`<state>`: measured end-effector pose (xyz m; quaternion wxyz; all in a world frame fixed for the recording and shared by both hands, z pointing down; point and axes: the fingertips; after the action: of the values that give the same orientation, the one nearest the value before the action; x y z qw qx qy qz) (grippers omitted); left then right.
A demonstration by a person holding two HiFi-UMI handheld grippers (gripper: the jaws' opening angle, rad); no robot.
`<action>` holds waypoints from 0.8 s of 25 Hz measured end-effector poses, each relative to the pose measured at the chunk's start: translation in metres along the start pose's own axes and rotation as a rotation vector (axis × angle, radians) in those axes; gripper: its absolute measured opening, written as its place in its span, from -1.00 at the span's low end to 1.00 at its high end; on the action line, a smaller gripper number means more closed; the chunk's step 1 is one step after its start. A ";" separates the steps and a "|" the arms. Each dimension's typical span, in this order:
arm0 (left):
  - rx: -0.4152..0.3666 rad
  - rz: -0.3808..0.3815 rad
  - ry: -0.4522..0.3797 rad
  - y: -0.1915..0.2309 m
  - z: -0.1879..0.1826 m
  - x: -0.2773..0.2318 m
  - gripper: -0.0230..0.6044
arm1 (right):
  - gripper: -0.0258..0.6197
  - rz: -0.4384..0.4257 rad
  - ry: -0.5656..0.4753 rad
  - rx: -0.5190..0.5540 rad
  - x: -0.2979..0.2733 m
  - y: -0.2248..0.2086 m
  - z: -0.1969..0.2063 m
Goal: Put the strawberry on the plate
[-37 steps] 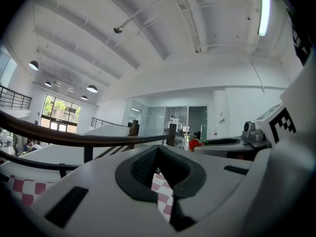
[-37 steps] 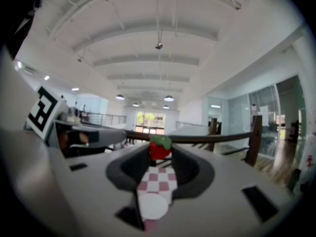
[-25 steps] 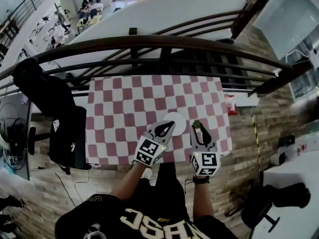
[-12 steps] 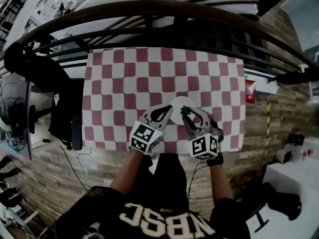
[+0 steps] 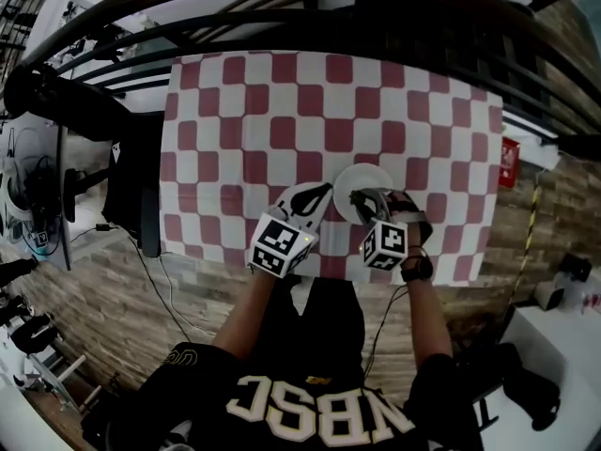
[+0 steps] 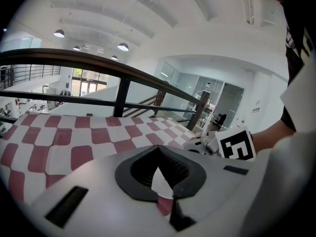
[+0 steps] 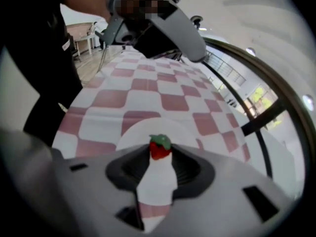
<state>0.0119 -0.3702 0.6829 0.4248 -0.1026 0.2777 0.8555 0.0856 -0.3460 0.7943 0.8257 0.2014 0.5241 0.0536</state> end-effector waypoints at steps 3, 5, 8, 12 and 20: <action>0.010 -0.003 0.015 0.001 0.007 -0.001 -0.88 | -0.47 -0.052 0.004 -0.082 -0.009 0.007 0.005; 0.022 -0.004 0.018 0.003 0.011 -0.001 -0.88 | -0.47 -0.060 0.000 -0.122 -0.013 0.008 0.006; 0.044 -0.001 0.011 0.004 0.011 -0.001 -0.88 | -0.47 -0.062 0.000 -0.200 -0.014 0.007 0.007; 0.061 0.020 -0.011 -0.001 0.001 0.003 -0.88 | -0.35 -0.057 -0.003 -0.318 -0.001 0.003 0.004; 0.007 0.070 -0.082 -0.019 -0.035 0.029 -0.88 | -0.35 0.129 -0.165 -0.841 0.067 -0.039 -0.020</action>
<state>0.0072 -0.3615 0.6346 0.4060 -0.0563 0.2667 0.8723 0.0927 -0.3556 0.7157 0.8699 -0.1167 0.3754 0.2978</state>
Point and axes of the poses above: the fingertips, and each gripper's own axes: x backward along the fingers, y to its left, z out of its underside, and after that the axes turned 9 degrees about z, right-handed
